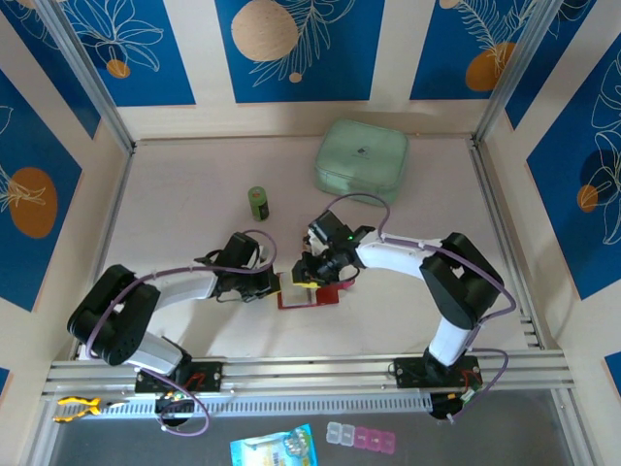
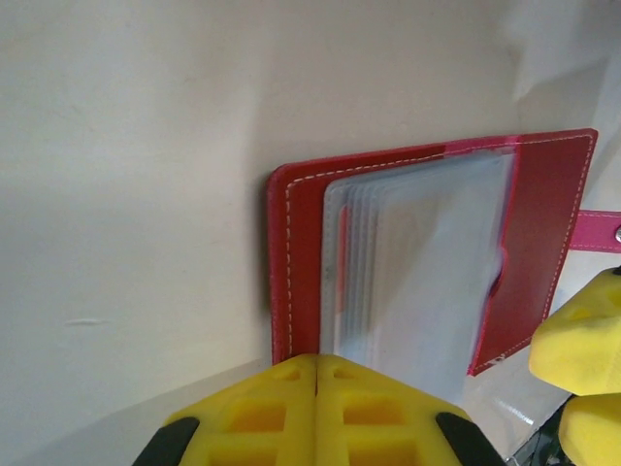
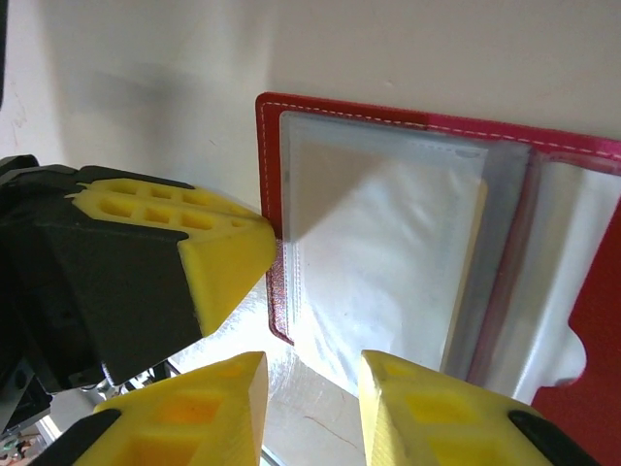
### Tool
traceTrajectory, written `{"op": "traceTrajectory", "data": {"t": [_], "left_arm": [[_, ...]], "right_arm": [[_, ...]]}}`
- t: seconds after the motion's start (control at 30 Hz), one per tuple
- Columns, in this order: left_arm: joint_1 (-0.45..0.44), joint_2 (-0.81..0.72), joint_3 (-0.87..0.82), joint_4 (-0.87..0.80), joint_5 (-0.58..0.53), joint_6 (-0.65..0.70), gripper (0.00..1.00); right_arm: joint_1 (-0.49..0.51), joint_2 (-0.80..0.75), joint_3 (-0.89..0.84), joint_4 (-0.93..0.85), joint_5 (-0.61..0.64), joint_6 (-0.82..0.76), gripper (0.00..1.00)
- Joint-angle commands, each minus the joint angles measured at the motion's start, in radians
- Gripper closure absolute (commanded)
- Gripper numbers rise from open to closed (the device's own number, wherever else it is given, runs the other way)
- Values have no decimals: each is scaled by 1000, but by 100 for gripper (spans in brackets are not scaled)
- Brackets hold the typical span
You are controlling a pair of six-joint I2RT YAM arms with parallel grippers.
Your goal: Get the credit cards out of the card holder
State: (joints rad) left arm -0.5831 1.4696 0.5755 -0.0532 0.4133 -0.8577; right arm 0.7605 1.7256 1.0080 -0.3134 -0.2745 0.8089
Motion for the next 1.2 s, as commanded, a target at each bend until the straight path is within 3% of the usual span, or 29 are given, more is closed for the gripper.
{"op": "traceTrajectory", "data": {"t": [0.0, 0.43, 1.17], "left_arm": [[-8, 1, 22, -65, -33, 32, 95], [-9, 6, 23, -78, -67, 44, 95], [-8, -5, 37, -99, -68, 48, 96]], "right_arm": [[11, 27, 31, 4, -38, 16, 66], [22, 78, 37, 26, -69, 24, 64], [-16, 57, -9, -29, 0, 1, 64]]}}
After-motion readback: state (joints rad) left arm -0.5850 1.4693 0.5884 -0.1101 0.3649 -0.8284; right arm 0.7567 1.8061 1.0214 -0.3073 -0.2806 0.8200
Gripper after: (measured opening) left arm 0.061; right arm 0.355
